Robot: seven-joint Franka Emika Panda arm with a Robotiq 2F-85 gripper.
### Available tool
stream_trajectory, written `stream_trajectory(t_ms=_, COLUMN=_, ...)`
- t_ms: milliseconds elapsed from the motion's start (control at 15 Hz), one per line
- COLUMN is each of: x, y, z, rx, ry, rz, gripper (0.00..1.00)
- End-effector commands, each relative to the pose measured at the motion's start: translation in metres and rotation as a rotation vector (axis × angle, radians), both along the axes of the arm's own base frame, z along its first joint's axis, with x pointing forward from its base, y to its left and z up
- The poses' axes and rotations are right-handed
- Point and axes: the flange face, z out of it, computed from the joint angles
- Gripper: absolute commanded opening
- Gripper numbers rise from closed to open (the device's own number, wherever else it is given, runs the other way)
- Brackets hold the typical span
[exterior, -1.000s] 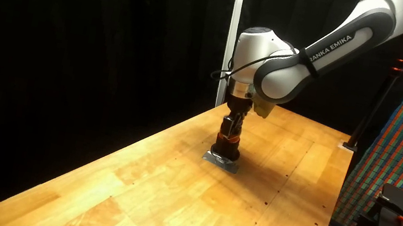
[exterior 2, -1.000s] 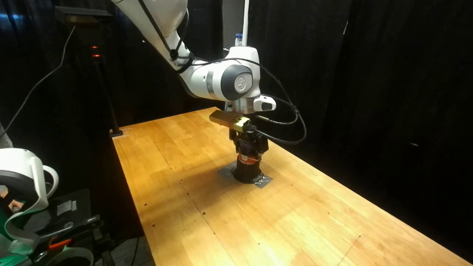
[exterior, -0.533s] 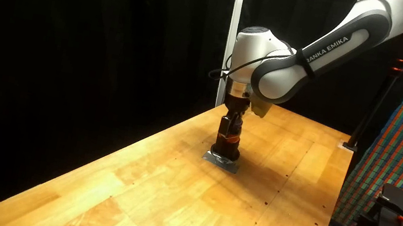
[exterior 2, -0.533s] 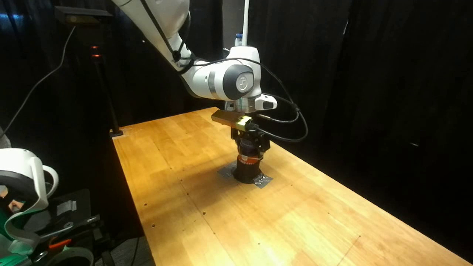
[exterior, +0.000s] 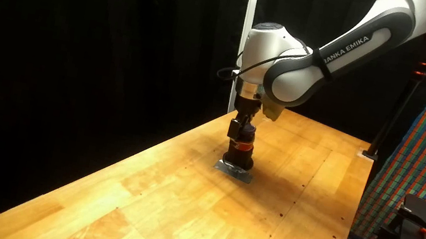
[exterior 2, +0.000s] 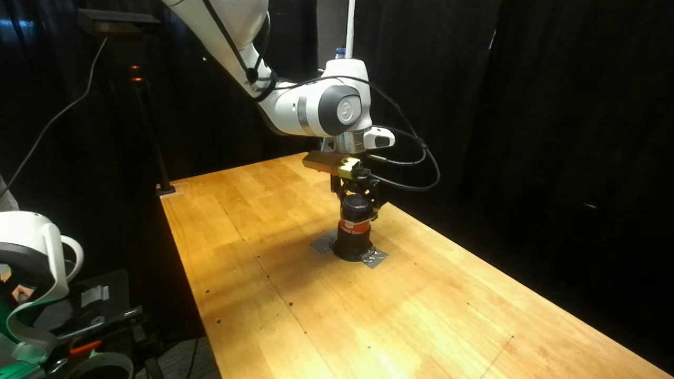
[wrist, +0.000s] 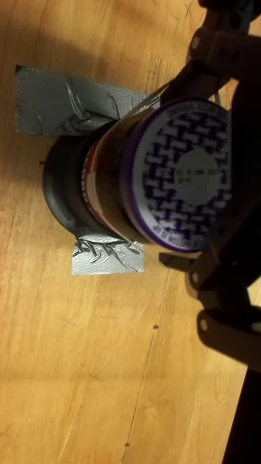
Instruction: Put the rubber band on the jar.
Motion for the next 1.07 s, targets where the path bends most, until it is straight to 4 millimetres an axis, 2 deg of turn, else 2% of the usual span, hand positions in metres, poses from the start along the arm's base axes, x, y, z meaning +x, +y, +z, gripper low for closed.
stream_trajectory(t_ms=0, x=-0.001, y=0.004, z=0.01, rx=-0.025, ry=0.007, rz=0.0, gripper=1.0)
stream_trajectory(t_ms=333, x=-0.026, y=-0.008, z=0.02, rx=-0.043, ry=0.131, rz=-0.012, gripper=1.0)
stream_trajectory(t_ms=667, x=-0.045, y=-0.015, z=0.032, rx=-0.04, ry=0.183, rz=-0.014, gripper=1.0)
stream_trajectory(t_ms=1000, x=-0.061, y=-0.026, z=0.033, rx=-0.019, ry=0.184, rz=-0.005, gripper=1.0)
